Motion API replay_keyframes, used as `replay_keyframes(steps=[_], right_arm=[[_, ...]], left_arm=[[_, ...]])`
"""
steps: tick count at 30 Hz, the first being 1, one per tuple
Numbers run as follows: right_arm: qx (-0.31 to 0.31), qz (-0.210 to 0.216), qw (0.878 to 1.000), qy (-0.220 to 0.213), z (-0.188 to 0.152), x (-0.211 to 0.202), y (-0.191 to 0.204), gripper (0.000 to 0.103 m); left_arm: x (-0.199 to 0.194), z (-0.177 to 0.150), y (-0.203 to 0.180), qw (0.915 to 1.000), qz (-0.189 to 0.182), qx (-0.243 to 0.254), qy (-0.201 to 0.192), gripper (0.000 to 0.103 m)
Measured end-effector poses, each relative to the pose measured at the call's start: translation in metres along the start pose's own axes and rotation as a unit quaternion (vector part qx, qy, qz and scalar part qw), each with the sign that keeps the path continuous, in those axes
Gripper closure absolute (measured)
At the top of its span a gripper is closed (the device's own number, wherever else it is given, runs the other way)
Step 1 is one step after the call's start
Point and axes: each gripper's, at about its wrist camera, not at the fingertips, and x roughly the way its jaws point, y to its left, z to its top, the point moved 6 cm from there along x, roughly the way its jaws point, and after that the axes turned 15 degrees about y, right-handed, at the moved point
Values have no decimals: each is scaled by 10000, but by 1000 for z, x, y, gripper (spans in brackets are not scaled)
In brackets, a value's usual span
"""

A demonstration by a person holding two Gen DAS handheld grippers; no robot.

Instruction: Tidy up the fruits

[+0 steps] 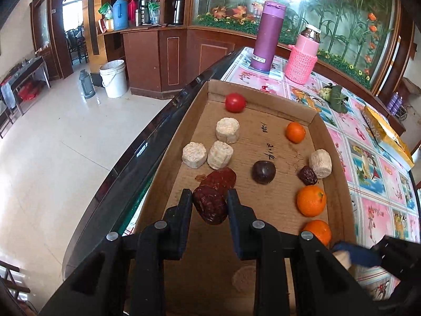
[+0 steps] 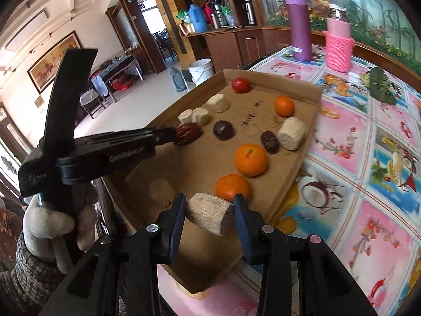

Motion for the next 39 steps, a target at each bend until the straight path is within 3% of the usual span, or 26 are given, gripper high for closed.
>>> replay_keyframes(steps=[2, 6, 10, 12, 14, 20, 29, 35, 39], right_arm=[[-99, -74, 9999, 74, -1, 9, 10, 62], [-217, -194, 9995, 133, -2, 19, 20, 62], [-303, -277, 9991, 127, -2, 23, 27, 61], [-286, -241, 9992, 103, -3, 22, 29, 54], [-253, -212, 9994, 31, -1, 18, 30, 45], [-37, -141, 9992, -368, -7, -8, 23, 40], [818, -570, 9906, -936, -40, -53, -23, 30], [1431, -643, 9807, -1168, -56, -73, -64, 27], [1621, -679, 9767, -1232, -64, -78, -79, 27]], left_arm=[[0, -1, 1, 10000, -64, -40, -12, 77], [-8, -3, 4, 9997, -173, -164, -84, 59], [-22, -4, 8, 9991, -197, -263, -254, 50], [-32, -5, 10, 9987, -179, -314, -362, 43], [-40, -6, 11, 9982, -152, -341, -462, 41], [-58, -12, -3, 9974, -61, -251, -673, 38], [-76, -17, -52, 9932, 284, 70, -1128, 23], [-91, -20, -81, 9866, 518, 119, -1540, 10], [-106, -22, -95, 9780, 806, 41, -1922, 8]])
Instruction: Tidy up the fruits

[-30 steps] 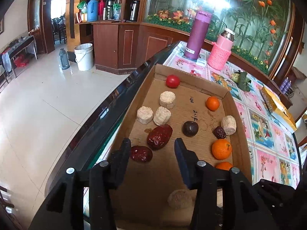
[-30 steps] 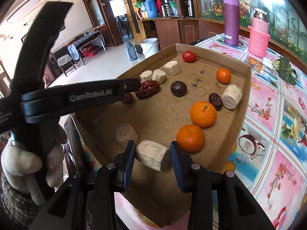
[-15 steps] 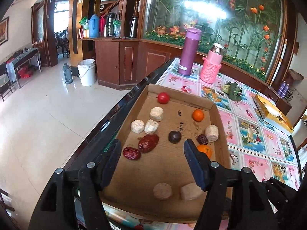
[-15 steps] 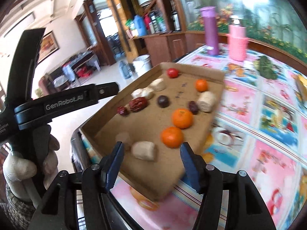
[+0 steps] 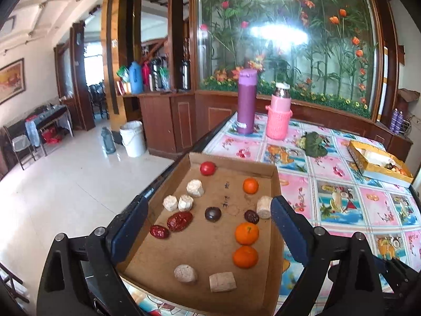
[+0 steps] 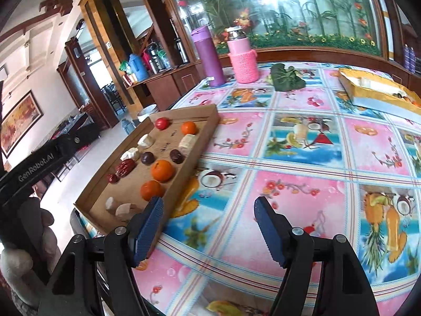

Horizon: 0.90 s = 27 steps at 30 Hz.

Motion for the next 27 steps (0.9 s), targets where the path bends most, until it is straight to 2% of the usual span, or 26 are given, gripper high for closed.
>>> replay_keyframes(steps=[3, 6, 9, 15, 27], right_arm=[[20, -124, 9999, -55, -5, -2, -8, 27], [-44, -227, 9997, -111, -8, -4, -11, 26], [-84, -321, 9993, -197, -11, -8, -12, 24], [-117, -487, 9983, -298, -11, -13, -13, 21], [-243, -702, 9972, -119, -13, -1, -3, 20]], left_arm=[[-14, 3, -4, 9993, 172, -85, -331, 0], [-21, 5, -9, 9986, 196, -155, -466, 0], [-17, 5, -15, 9995, 69, -117, -283, 0], [1, -3, -24, 9998, 83, 40, 174, 0], [25, -17, -13, 9981, 169, 92, 580, 0]])
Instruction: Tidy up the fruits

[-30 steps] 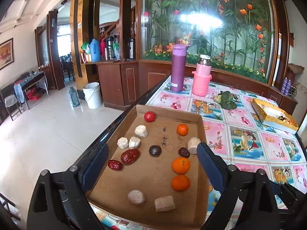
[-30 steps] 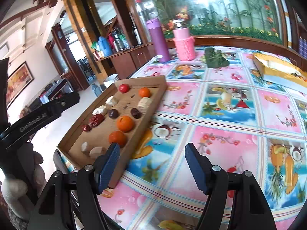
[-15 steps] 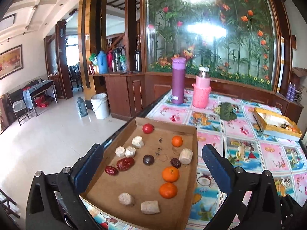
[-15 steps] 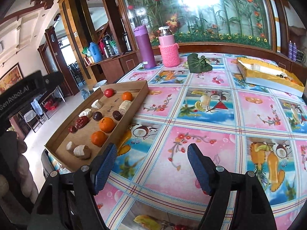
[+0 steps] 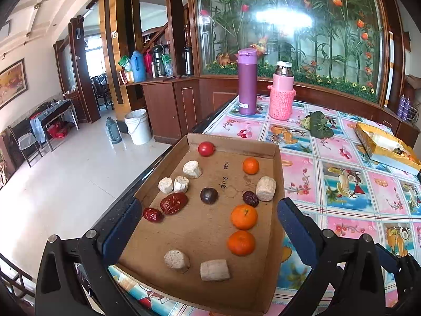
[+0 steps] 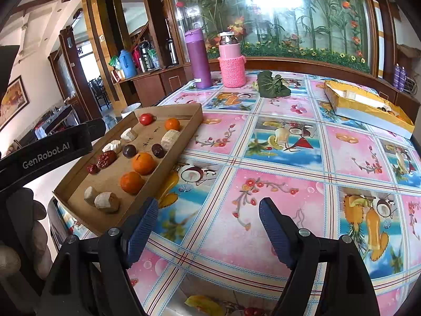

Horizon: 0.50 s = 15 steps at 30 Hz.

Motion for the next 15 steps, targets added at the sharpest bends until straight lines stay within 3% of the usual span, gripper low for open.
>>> replay_keyframes(steps=[15], right_arm=[[-171, -99, 9997, 126, -3, 8, 16, 19]], left_arm=[[10, -4, 10, 9999, -47, -67, 152, 0]])
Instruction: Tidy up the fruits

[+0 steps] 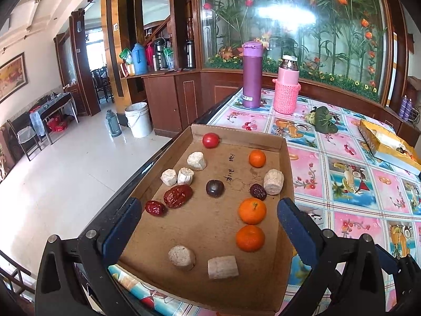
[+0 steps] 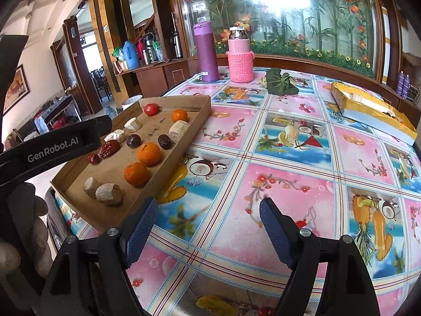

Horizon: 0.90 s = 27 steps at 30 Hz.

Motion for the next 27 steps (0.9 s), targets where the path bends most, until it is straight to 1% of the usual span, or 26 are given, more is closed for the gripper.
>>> replay_keyframes(steps=[20, 27], right_arm=[[23, 25, 10000, 11, -2, 0, 0, 18], [10, 17, 10000, -19, -5, -3, 1, 18]], left_arm=[[-2, -3, -5, 10000, -9, 65, -2, 0], [-10, -2, -6, 9998, 13, 16, -194, 0]])
